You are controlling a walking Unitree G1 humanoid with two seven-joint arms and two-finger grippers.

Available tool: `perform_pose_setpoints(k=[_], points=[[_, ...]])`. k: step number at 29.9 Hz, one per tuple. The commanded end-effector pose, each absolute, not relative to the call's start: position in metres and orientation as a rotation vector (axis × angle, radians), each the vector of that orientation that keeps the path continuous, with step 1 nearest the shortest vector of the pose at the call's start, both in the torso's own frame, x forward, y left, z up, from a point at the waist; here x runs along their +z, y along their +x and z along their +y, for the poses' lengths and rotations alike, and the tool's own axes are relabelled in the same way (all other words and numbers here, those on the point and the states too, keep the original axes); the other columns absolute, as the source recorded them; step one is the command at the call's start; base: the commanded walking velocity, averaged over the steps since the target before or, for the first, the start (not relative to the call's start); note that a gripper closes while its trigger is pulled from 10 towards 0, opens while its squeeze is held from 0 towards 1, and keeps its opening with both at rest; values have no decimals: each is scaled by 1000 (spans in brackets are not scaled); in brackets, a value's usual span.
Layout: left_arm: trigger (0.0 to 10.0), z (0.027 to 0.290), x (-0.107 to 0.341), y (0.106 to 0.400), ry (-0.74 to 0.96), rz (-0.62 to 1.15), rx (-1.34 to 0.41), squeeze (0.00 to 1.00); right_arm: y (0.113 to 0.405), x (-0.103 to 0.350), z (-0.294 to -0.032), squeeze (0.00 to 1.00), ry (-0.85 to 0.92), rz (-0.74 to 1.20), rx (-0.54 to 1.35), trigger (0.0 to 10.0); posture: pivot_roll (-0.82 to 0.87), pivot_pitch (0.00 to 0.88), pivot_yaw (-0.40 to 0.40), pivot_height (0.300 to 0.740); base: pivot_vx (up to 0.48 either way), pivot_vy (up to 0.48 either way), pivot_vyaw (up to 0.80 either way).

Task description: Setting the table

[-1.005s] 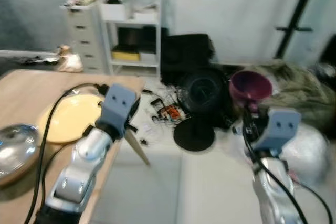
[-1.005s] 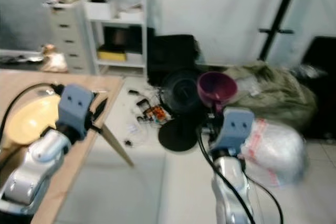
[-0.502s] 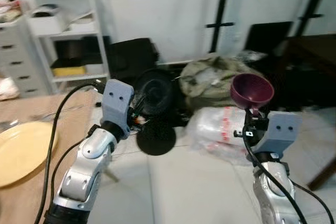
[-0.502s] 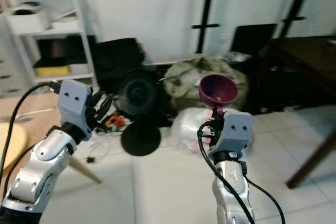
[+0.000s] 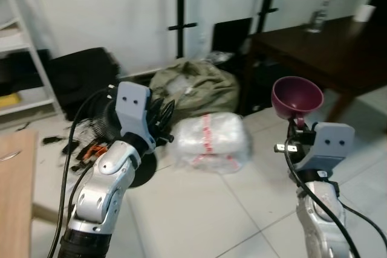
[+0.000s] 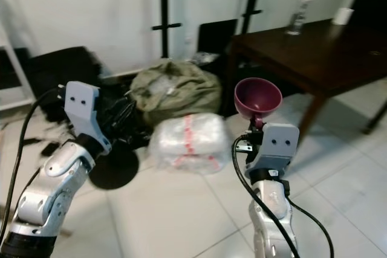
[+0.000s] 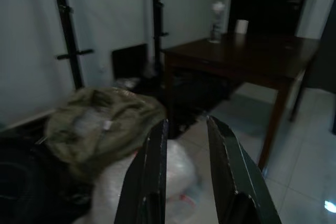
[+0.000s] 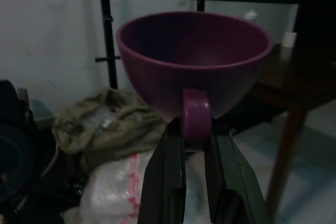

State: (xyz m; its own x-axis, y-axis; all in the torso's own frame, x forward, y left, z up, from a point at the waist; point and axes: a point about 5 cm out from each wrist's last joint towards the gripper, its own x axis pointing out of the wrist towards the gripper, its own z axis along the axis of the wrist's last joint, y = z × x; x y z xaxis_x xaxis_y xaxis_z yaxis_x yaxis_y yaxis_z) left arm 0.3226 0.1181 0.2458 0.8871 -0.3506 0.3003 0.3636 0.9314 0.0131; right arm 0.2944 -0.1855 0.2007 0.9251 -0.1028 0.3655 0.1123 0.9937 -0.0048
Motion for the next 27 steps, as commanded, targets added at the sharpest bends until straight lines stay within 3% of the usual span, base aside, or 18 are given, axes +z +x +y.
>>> perform_pose_setpoints(k=[1, 7, 16, 23, 27], points=[[10000, 120, 245, 323, -53, -290, -366, 0, 294, 198, -184, 0, -24, -363, -105, 10000, -13, 47, 93, 740, 0, 0, -800], [10000, 119, 248, 322, -81, -297, -373, 0, 295, 200, -181, 0, -24, -364, -88, 10000, -9, 47, 74, 740, 0, 0, -800], [10000, 138, 242, 320, -130, -297, -254, 0, 305, 206, -167, 0, -27, -353, 9, 10000, -3, 54, -22, 740, 0, 0, -800], [10000, 136, 242, 317, -102, -312, -246, 0, 308, 208, -168, 0, -40, -354, 25, 10000, 2, 53, -24, 740, 0, 0, -800], [10000, 128, 246, 318, 19, -339, -295, 0, 305, 203, -166, 0, -4, -347, 4, 10000, 1, 56, 5, 740, 0, 0, -800]])
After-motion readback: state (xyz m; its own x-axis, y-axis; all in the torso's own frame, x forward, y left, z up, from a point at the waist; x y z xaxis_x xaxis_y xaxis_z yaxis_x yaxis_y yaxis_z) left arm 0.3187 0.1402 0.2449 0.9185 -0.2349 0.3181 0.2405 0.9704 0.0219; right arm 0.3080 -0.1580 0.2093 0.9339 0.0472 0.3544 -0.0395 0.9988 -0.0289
